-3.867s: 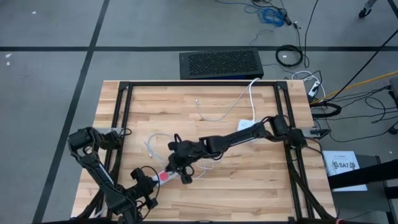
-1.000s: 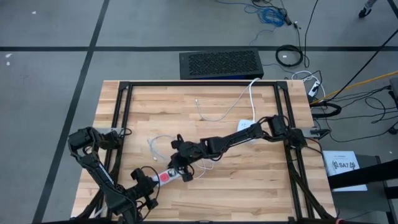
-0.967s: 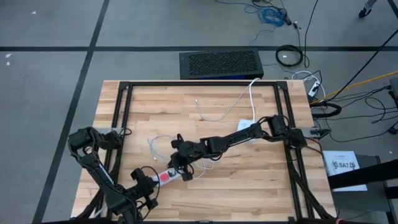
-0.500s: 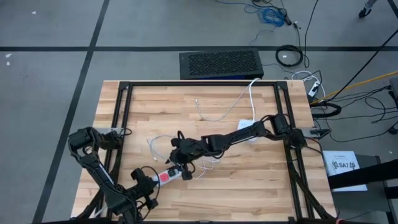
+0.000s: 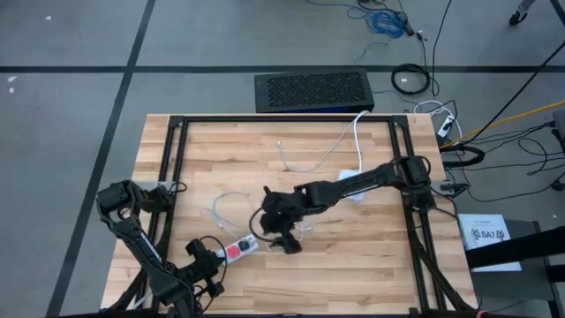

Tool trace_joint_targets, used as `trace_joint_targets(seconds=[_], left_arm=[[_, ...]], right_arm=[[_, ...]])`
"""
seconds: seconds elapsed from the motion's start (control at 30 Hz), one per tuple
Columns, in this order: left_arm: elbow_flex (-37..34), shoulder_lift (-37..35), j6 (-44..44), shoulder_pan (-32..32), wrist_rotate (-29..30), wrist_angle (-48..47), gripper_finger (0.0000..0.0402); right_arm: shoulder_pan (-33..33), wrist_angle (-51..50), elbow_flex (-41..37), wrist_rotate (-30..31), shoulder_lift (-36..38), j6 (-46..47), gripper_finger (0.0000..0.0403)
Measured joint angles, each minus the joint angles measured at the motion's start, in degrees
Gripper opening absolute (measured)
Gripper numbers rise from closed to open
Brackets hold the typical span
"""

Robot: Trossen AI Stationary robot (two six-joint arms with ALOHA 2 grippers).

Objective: Insert USB
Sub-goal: Insert the top left white charger cable into the pink adapter charger

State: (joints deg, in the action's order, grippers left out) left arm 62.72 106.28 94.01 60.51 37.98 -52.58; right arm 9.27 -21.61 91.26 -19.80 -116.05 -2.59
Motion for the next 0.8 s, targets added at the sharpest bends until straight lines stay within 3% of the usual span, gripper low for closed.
trace_joint_targets(seconds=[0.07,0.13,0.23,0.3,0.6,0.8], left_arm=[[0.00,0.00,-0.39,0.00,0.00,0.00,0.0002],[0.00,0.00,-0.38,0.00,0.06,-0.02,0.0002],[0.00,0.00,-0.38,-0.01,0.46,-0.07,0.0002],[0.00,0.00,-0.38,-0.11,0.46,-0.06,0.0002],[0.00,0.02,-0.38,-0.11,0.41,-0.02,0.0002],[0.00,-0.05,-0.38,-0.13,0.26,-0.01,0.0002]], right_arm=[[-0.75,5.92,-5.20,-5.87,-0.49,0.25,0.0203],[-1.78,18.68,-10.65,-9.40,-1.07,4.01,0.0203],[-3.42,36.12,-15.39,-9.50,-2.03,9.36,0.0203],[-3.97,41.00,-15.94,-8.21,-3.80,10.52,0.0199],[-4.38,39.11,-10.83,-10.73,-9.83,10.62,0.0149],[-5.09,35.53,-8.04,-11.81,-10.76,9.06,0.0142]])
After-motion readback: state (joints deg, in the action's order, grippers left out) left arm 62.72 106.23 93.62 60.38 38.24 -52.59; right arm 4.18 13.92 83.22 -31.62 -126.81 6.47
